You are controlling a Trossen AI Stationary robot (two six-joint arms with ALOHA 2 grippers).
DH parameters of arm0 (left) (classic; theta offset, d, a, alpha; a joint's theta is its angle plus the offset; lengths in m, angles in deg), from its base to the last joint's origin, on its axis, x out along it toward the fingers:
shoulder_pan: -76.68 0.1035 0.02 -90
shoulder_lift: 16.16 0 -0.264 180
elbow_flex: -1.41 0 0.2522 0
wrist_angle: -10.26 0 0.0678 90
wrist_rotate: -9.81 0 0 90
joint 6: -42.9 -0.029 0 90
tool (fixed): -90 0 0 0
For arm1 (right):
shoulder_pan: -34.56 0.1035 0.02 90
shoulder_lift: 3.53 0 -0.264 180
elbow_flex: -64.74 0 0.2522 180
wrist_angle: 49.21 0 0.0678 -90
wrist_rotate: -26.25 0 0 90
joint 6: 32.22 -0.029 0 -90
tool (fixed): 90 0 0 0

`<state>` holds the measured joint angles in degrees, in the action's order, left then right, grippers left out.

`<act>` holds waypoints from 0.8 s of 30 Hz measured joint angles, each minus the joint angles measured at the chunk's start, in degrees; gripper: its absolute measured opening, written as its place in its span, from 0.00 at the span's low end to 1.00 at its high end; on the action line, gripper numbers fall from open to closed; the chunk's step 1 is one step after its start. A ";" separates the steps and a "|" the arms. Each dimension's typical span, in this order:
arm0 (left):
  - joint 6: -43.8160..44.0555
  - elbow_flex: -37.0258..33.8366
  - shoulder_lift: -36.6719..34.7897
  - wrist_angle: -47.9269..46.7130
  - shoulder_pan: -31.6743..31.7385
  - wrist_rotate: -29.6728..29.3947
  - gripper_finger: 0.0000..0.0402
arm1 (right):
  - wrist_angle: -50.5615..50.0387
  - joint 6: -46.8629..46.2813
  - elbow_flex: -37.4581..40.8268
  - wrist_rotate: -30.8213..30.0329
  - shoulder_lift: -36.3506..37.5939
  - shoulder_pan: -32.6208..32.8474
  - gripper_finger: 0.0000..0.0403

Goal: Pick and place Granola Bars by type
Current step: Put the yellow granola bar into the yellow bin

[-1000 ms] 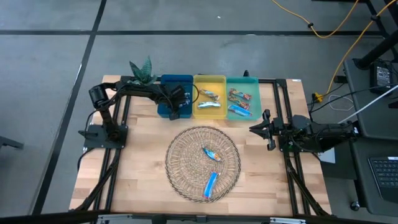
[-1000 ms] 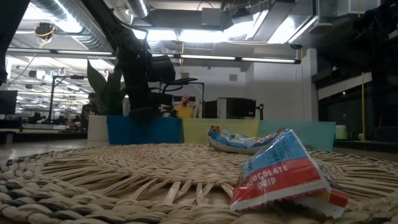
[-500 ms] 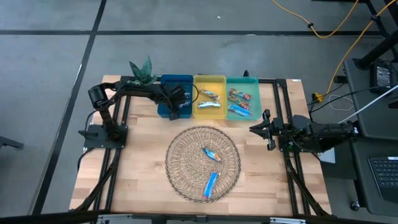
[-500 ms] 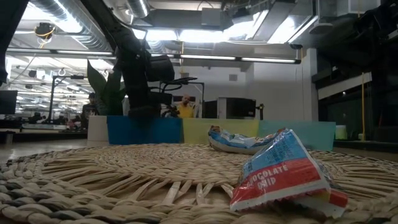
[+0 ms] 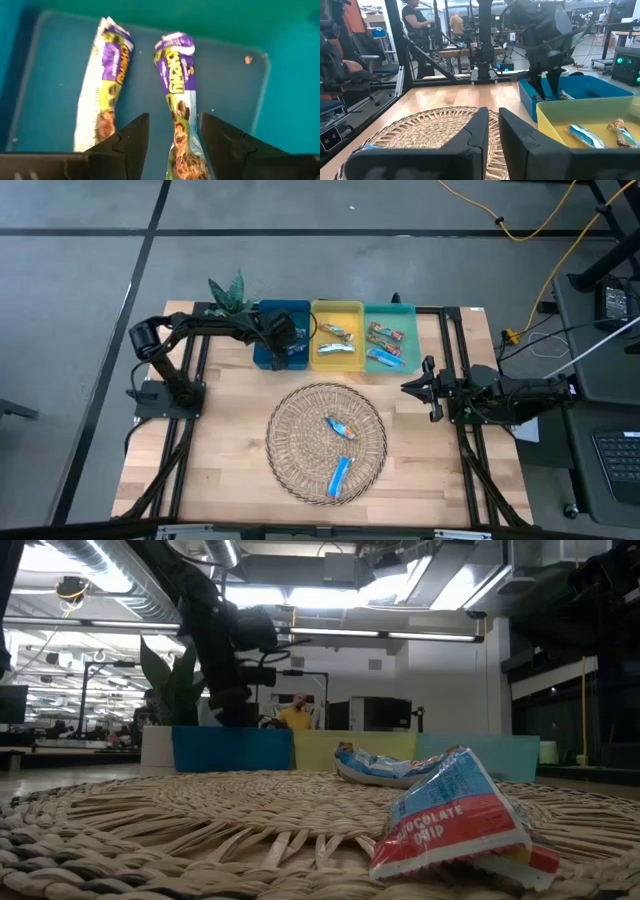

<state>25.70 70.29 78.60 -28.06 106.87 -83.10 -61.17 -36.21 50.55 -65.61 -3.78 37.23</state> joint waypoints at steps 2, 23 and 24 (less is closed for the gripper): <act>0.35 0.01 -1.35 0.01 0.01 0.00 0.43 | 0.02 0.00 0.00 0.00 0.01 -0.01 0.12; 7.52 0.12 -15.60 2.25 -6.15 4.15 0.43 | 0.00 0.00 0.00 0.00 0.00 0.00 0.12; 8.07 0.13 -16.33 2.65 -6.76 4.13 0.43 | 0.00 0.00 0.00 0.00 0.01 -0.01 0.12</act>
<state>33.77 70.42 62.27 -25.41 100.11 -78.97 -61.17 -36.21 50.55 -65.61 -3.76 37.22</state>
